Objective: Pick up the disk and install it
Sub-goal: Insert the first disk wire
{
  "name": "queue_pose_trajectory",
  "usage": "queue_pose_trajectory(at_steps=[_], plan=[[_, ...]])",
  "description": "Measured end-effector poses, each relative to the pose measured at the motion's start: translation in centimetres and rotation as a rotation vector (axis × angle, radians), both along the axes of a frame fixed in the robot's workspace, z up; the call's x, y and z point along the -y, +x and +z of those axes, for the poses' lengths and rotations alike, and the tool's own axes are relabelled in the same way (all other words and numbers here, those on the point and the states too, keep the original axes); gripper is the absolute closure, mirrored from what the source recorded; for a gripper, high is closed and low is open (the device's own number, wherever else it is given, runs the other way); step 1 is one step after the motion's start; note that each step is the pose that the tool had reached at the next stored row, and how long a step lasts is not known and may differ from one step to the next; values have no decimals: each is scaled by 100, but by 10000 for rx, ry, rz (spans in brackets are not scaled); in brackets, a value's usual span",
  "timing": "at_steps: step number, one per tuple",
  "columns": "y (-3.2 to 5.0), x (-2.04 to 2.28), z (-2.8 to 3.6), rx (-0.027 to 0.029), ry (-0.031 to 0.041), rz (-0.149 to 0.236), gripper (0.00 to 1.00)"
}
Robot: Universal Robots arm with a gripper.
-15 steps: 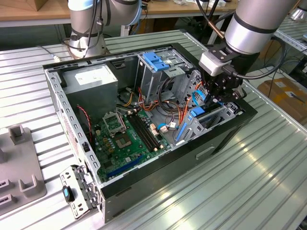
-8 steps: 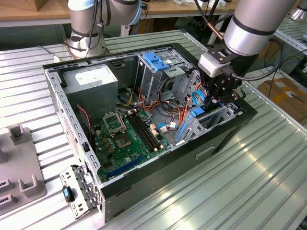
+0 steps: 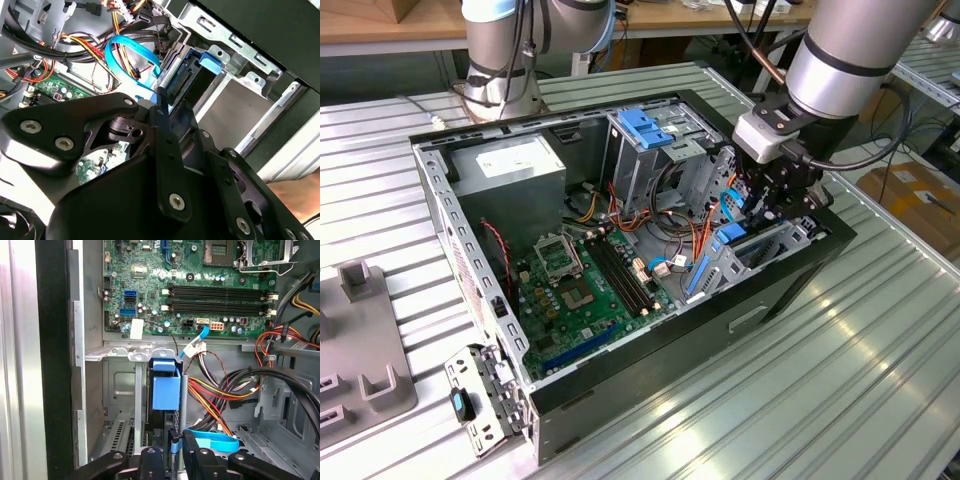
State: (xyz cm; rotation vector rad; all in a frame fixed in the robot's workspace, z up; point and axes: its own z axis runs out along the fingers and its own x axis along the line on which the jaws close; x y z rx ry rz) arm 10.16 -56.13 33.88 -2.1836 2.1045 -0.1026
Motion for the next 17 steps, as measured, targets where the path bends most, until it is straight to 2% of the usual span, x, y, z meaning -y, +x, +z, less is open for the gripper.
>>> queue_pose_trajectory(at_steps=[1, 2, 4, 8, 13, 17], plan=[[0, 0, 52, 0, 4, 0, 70], [0, 0, 142, 0, 2, 0, 70], [0, 0, 212, 0, 3, 0, 70], [21, 0, 225, 0, 4, -2, 70], [134, -1, 226, -8, 2, -4, 70], [139, -1, 225, -9, 3, -6, 70]])
